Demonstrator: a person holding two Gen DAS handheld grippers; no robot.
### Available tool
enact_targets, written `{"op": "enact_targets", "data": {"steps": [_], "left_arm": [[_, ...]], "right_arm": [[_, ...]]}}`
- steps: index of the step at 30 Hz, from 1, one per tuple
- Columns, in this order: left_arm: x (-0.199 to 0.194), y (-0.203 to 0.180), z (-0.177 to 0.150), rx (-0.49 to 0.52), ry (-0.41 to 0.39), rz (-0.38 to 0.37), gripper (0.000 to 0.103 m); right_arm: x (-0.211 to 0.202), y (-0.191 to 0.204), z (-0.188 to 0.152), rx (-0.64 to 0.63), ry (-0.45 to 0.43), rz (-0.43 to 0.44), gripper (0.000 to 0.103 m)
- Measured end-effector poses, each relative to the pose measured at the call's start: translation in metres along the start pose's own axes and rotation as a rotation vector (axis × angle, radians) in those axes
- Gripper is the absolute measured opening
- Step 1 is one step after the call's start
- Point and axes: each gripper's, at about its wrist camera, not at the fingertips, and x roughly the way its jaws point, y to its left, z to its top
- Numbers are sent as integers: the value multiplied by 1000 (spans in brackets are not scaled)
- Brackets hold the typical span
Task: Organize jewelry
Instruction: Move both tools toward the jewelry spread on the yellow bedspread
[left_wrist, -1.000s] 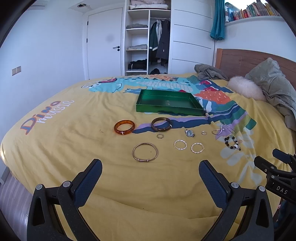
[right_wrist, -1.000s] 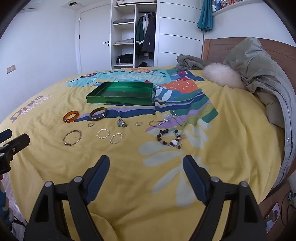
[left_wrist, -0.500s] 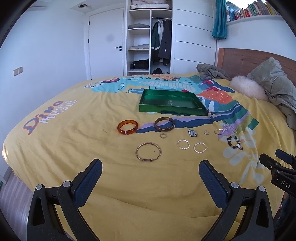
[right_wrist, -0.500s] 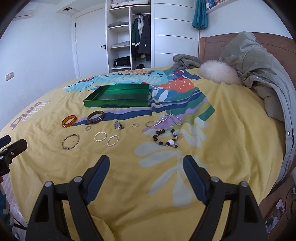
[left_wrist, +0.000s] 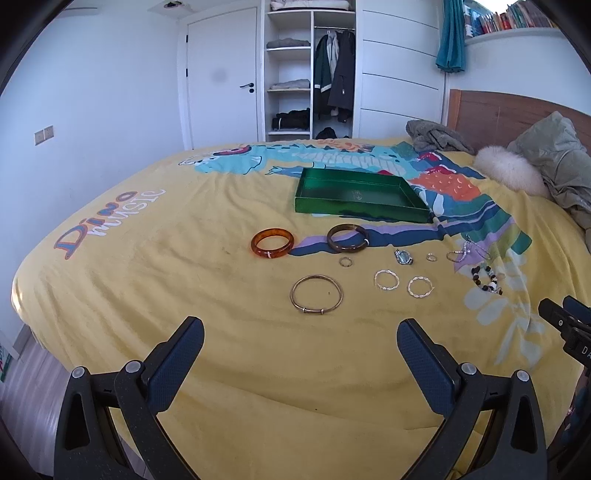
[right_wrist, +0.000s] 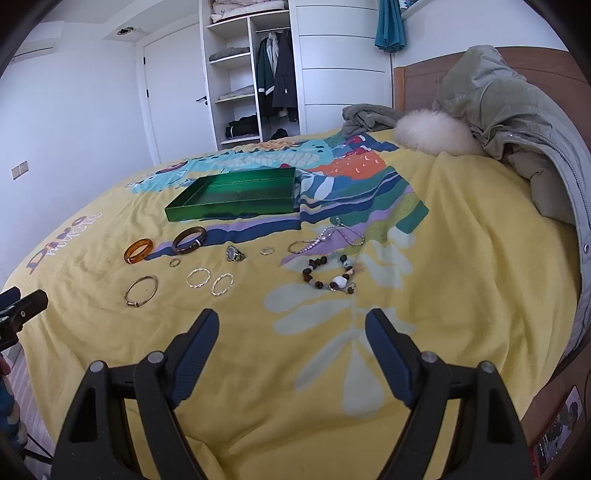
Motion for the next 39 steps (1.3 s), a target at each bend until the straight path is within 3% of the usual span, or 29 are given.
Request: {"op": "enact_targets", "data": {"steps": [11, 39], "left_arm": [[14, -3, 4, 11, 26, -22, 102], [47, 3, 24, 29, 52, 18, 98]], "right_arm": [[16, -2, 0, -5, 28, 37, 80], [34, 27, 25, -90, 37, 69, 80]]}}
